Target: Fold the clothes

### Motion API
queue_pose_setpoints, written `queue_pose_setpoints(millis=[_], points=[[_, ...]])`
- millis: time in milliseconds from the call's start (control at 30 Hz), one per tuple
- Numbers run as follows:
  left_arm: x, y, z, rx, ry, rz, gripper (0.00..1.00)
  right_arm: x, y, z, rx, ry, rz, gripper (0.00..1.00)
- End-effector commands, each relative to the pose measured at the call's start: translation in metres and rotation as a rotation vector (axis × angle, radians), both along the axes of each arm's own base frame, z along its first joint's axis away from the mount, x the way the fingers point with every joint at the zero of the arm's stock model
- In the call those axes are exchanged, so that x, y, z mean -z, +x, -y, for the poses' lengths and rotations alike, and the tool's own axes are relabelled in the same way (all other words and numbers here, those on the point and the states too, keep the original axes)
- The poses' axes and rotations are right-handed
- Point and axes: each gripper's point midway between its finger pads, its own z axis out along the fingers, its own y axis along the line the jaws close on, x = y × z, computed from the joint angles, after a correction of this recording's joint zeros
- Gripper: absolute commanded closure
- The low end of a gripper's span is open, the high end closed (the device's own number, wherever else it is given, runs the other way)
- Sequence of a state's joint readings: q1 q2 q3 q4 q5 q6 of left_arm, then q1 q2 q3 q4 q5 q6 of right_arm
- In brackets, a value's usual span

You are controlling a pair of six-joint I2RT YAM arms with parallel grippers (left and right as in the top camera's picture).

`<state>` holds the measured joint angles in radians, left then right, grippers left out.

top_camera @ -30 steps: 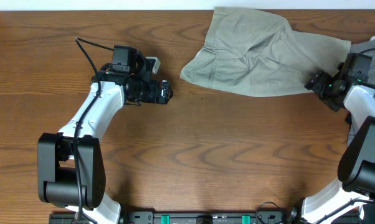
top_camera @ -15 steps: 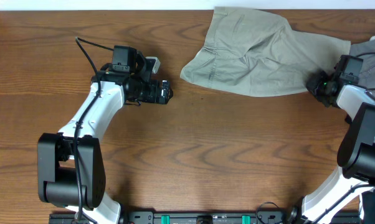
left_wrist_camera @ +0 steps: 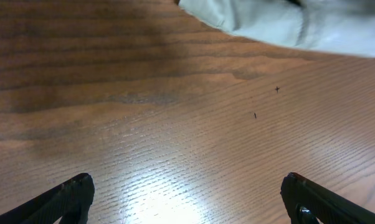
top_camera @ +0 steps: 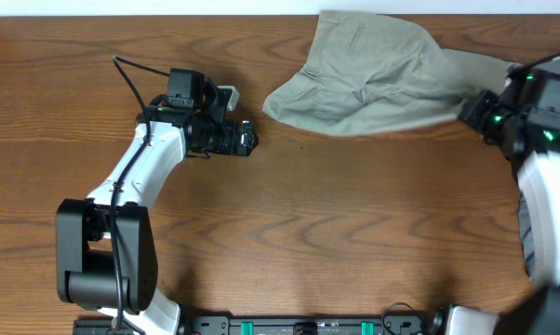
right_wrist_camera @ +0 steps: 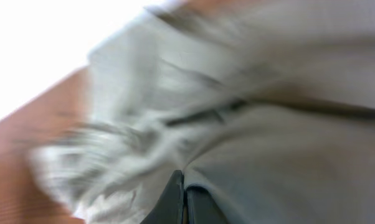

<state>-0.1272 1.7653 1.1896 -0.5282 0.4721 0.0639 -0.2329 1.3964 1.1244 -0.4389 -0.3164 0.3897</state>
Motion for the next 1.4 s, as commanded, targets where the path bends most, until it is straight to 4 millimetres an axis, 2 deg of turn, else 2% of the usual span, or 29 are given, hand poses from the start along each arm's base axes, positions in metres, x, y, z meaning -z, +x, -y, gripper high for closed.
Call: queue_pose_setpoints(millis=[0,100,167,367,500,700,767,833,900,1133,1267,1367], points=[[-0.003,-0.003,0.003,0.015,-0.007,-0.001,0.03,-0.058,-0.016,-0.024,-0.082,-0.039,0.153,0.98],[-0.005,-0.009,0.007,0.028,-0.038,-0.022,0.03,-0.086,-0.029,-0.031,-0.089,-0.062,0.229,0.97],[-0.009,-0.016,0.018,0.054,-0.103,-0.045,0.03,-0.096,-0.034,-0.036,-0.098,-0.066,0.256,0.97],[-0.018,-0.024,0.033,0.092,-0.205,-0.072,0.02,-0.095,-0.032,-0.046,-0.124,-0.049,0.255,0.97],[-0.021,-0.033,0.046,0.128,-0.239,-0.094,0.02,-0.105,-0.028,-0.059,-0.157,-0.035,0.300,0.97],[-0.011,-0.045,0.081,0.301,-0.216,-0.050,0.02,-0.121,-0.023,-0.070,-0.182,-0.007,0.366,0.96],[-0.002,-0.041,0.092,0.331,-0.183,-0.019,0.02,-0.121,-0.023,-0.072,-0.181,0.006,0.362,0.96],[0.009,-0.033,0.094,0.334,-0.118,0.015,0.01,-0.121,-0.023,-0.074,-0.182,0.011,0.364,0.96],[0.020,-0.023,0.093,0.324,-0.040,0.053,0.00,-0.123,-0.023,-0.075,-0.186,0.010,0.372,0.96],[0.049,0.001,0.084,0.305,0.124,0.127,0.05,-0.124,-0.024,-0.079,-0.207,0.021,0.374,0.96],[0.063,0.014,0.090,0.317,0.126,0.168,0.15,-0.123,-0.024,-0.079,-0.207,0.022,0.370,0.96],[0.069,0.016,0.091,0.320,0.127,0.167,0.21,-0.120,-0.025,-0.080,-0.207,0.024,0.358,0.96]])
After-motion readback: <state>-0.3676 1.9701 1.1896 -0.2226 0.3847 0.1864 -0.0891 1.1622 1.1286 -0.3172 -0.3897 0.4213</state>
